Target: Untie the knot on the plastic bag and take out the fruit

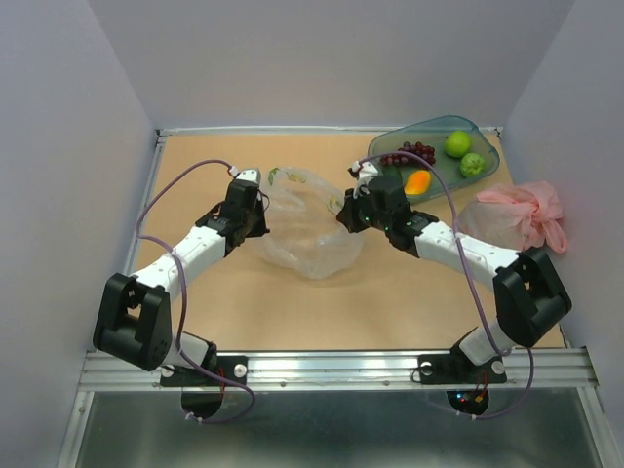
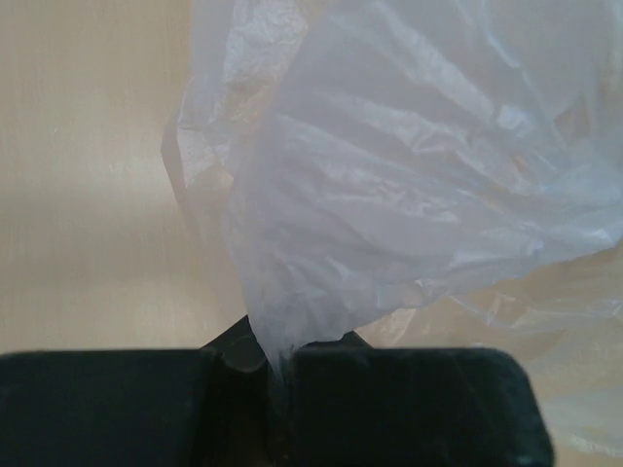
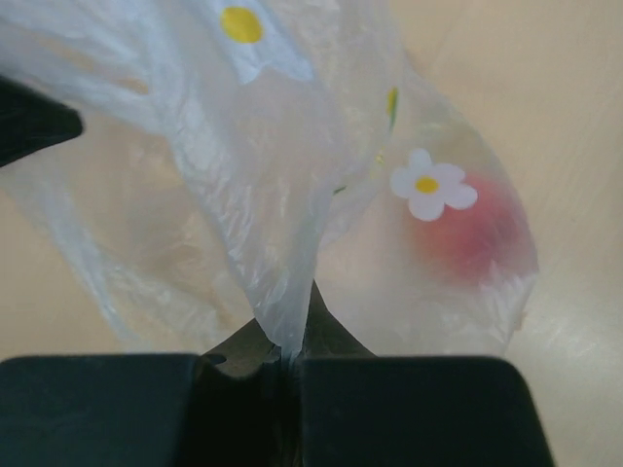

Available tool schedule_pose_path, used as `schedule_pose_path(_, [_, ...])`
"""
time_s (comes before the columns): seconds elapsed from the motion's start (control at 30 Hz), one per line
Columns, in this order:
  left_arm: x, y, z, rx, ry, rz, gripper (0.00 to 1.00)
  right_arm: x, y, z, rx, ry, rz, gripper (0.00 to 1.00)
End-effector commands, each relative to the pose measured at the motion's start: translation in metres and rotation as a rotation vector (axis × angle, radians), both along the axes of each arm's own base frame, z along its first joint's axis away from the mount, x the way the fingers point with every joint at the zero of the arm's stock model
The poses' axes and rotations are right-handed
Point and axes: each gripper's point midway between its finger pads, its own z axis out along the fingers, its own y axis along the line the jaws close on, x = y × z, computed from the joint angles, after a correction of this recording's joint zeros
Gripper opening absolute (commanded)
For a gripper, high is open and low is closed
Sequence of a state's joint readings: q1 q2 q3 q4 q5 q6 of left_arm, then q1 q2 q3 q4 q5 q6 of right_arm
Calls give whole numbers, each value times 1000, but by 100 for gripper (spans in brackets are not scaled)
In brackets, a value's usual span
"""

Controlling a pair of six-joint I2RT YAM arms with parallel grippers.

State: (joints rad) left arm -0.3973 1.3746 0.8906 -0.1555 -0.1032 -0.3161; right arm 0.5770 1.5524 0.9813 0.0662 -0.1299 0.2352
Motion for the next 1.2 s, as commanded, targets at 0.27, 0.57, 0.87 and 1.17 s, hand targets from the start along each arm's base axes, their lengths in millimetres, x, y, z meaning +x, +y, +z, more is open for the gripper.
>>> schedule_pose_path(0.27, [2,-4,5,-19,-14,-13,0,-12,19,60,-25,-156,-13,1])
schedule_pose_path(0.57, [2,-6,8,-23,-20,-19,0,24,-77,37,-301,-242,-487,1])
schedule_pose_path(0.87, [1,-6,9,-20,-24,-24,0,37,-81,-36,-317,-92,-521,93])
schedule_pose_path(1.17, [1,-7,10,-21,-26,-29,0,42,-64,-29,-257,-93,-404,59])
